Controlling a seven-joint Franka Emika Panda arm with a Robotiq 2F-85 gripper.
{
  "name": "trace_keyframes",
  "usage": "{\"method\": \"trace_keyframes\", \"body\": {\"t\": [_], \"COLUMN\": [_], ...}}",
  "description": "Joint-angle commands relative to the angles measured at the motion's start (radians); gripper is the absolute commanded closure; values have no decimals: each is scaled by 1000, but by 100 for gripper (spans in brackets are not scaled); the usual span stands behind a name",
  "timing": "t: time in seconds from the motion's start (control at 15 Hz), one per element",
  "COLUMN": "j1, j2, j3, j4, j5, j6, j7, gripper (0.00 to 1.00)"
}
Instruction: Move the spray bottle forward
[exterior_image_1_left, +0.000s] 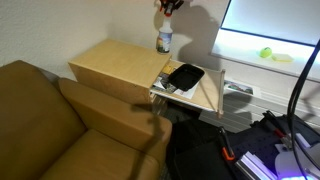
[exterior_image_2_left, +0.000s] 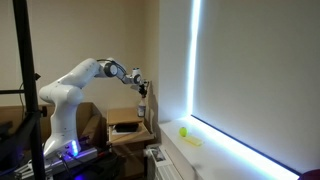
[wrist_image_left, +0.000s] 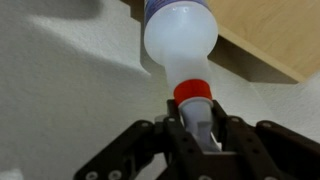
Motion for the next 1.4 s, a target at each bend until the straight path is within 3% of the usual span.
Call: {"method": "trace_keyframes", "body": {"t": [0.0,0.33,0.6,0.87,1.33], "j1": [-49,-36,9,14,7], "j2": [-121,-238,-318,-366,-388], "j3": [113,180,191,247,306], "j4": [-93,-217,-395,-524,-635], "j5": [90,127,92,129,113], "j6": [-139,-268,-159,-59,169], "j7": [-149,-311,-393,-488,-624], "gripper": [92,92,92,92,92]}}
